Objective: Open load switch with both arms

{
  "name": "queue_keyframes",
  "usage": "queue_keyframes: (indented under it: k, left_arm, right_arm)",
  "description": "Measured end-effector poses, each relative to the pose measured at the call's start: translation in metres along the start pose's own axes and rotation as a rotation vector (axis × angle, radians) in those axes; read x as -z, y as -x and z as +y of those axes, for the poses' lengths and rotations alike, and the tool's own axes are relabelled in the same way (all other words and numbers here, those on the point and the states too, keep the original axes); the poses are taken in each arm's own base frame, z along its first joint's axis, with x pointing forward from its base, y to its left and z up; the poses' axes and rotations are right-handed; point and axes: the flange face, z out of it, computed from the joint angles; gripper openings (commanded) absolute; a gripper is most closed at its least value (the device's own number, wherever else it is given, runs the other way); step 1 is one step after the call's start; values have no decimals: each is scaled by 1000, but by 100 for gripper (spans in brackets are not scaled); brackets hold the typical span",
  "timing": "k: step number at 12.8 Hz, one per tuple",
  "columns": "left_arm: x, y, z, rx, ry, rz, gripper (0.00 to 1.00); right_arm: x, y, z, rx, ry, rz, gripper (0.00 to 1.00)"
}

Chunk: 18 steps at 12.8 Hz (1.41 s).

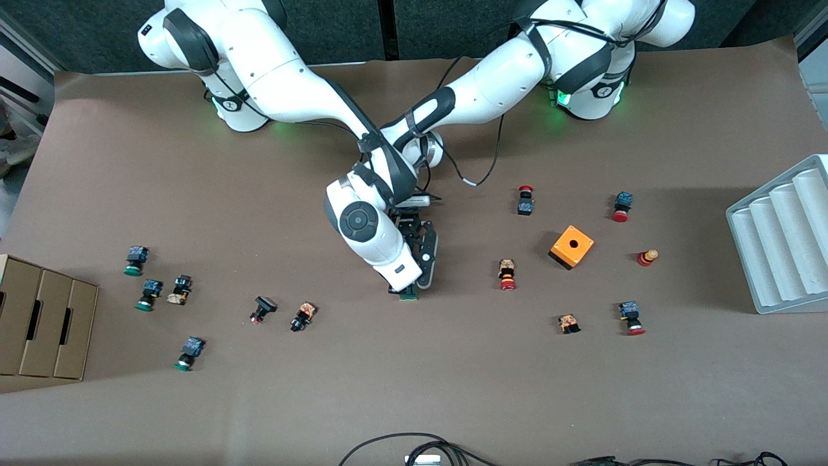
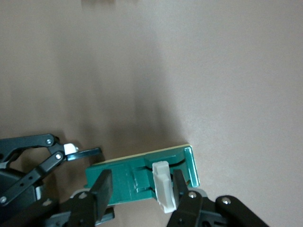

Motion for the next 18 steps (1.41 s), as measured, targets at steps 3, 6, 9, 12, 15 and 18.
queue_keyframes:
  k: [3,6,9,12,15,18]
  left_arm:
    - [0,0,0,0,0,0,75]
    - [0,0,0,0,0,0,75]
    - [0,0,0,0,0,0,75]
    - [0,0,0,0,0,0,75]
    - [0,0,0,0,0,0,75]
    - [0,0,0,0,0,0,75]
  right_arm:
    - [0,0,0,0,-3,-2,59]
    - [1,2,-2,-1,-8,-4,59]
    - [3,3,-5,-1,-13,-6,59]
    - [3,2,-8,2,-15,-6,58]
    - [3,-1,-14,-11,-20,-6,58]
    - [2,-4,-18,-13,-22,-7,58]
